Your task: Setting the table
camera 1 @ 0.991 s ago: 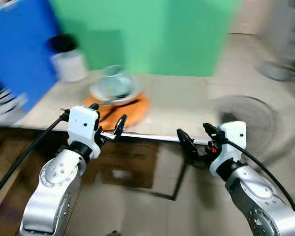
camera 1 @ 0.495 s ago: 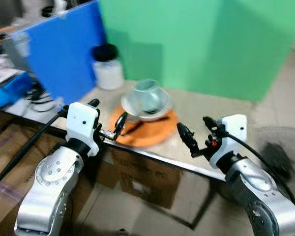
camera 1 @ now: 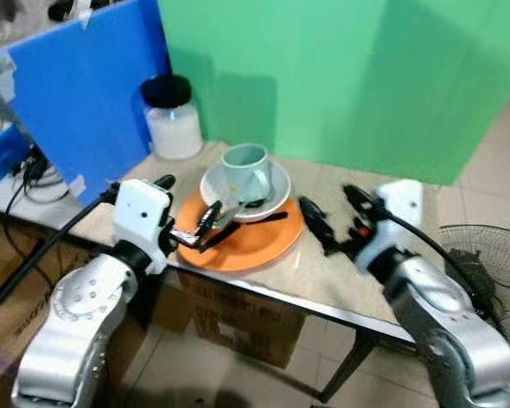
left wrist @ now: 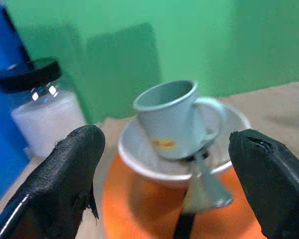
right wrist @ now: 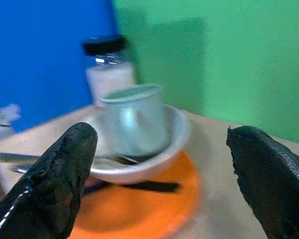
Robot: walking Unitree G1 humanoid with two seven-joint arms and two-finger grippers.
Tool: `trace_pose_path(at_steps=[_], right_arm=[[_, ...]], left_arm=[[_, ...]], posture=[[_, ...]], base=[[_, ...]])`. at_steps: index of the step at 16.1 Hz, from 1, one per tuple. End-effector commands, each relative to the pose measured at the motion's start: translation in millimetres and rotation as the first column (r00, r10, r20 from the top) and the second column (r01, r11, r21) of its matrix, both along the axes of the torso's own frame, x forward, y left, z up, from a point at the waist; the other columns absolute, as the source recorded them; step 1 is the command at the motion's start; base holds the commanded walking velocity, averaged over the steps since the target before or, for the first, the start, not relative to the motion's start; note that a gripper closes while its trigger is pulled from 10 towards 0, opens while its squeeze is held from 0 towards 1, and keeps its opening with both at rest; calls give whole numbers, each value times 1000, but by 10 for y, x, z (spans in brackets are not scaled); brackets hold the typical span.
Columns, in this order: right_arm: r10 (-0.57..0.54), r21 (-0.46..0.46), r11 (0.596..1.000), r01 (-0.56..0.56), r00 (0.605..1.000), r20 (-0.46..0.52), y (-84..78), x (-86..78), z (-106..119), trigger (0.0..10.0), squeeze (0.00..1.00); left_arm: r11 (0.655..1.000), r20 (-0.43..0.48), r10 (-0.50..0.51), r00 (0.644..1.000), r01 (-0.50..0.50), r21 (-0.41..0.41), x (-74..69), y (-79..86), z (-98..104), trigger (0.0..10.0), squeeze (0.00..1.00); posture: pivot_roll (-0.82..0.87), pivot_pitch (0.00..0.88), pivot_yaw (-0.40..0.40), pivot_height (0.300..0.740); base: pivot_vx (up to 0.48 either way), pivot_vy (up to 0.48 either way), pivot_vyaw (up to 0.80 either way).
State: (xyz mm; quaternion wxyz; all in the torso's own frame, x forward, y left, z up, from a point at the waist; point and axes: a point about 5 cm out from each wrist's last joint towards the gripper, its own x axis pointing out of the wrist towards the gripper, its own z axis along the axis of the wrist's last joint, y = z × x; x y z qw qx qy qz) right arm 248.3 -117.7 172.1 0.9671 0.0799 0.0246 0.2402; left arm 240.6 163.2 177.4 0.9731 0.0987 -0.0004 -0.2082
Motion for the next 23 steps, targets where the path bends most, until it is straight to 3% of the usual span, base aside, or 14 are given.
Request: trace_pose_path(at_steps=[1, 4, 5, 8, 11, 14, 17, 18, 19, 21, 22, 23], right_arm=[[22, 12, 1000, -22, 1000, -14, 20, 13, -11, 10000, 1000], [95, -14, 995, -95, 995, 8, 140, 227, 53, 10000, 1000], [135, -51, 989, -135, 991, -8, 238, 375, 21, 10000, 1000], [154, -75, 985, -157, 987, -36, 352, 552, -36, 10000, 1000], [157, -120, 980, -160, 987, -37, 519, 912, -43, 10000, 1000], [130, -142, 981, -133, 991, -27, 597, 1109, 20, 10000, 1000], [139, -151, 978, -140, 990, -22, 567, 1164, 42, 10000, 1000], [141, -155, 977, -144, 989, -34, 544, 1168, 29, 10000, 271], [140, -169, 975, -147, 989, -48, 510, 1182, 5, 10000, 0], [160, -199, 966, -166, 986, -48, 456, 1200, -13, 10000, 0], [206, -220, 954, -205, 978, -17, 480, 1186, 16, 5765, 0], [248, -231, 943, -240, 969, 5, 520, 1164, 44, 4824, 0]], left_arm=[[1000, -5, 1, 1000, -1, 8, -4, 31, -1, 10000, 0], [1000, -35, -10, 999, 10, 9, 16, 101, -14, 10000, 0], [999, -55, -37, 998, 38, 20, 21, 124, -15, 10000, 0], [998, -73, -55, 996, 58, 38, 16, 156, -19, 10000, 0], [996, -97, -68, 993, 74, 57, -1, 204, -34, 10000, 0], [995, -99, -78, 992, 84, 57, -32, 217, -8, 10000, 0], [993, -102, -104, 989, 109, 39, -60, 178, -1, 10000, 0], [993, -102, -110, 989, 114, 36, -62, 170, -1, 10000, 0], [992, -103, -116, 988, 120, 32, -64, 163, 2, 10000, 0], [991, -102, -124, 987, 128, 31, -61, 156, 6, 10000, 0], [991, -103, -124, 987, 128, 31, -58, 156, 8, 10000, 0], [991, -103, -125, 987, 129, 31, -57, 157, 10, 10000, 0]], posture=[[75, 45, 21, 740], [68, 48, 29, 740], [71, 52, 29, 740], [74, 60, 28, 740], [81, 76, 25, 740], [96, 88, 13, 740], [96, 88, 10, 740], [95, 89, 11, 740], [93, 90, 14, 740], [90, 90, 18, 740], [91, 90, 18, 740], [91, 91, 18, 740]], base=[[0, 0, 0], [0, 0, 0], [0, 0, 0], [0, 0, 0], [0, 0, 0], [0, 0, 0], [0, 0, 0], [0, 0, 0], [0, 0, 0], [0, 0, 0], [0, 0, 0], [0, 0, 0]])
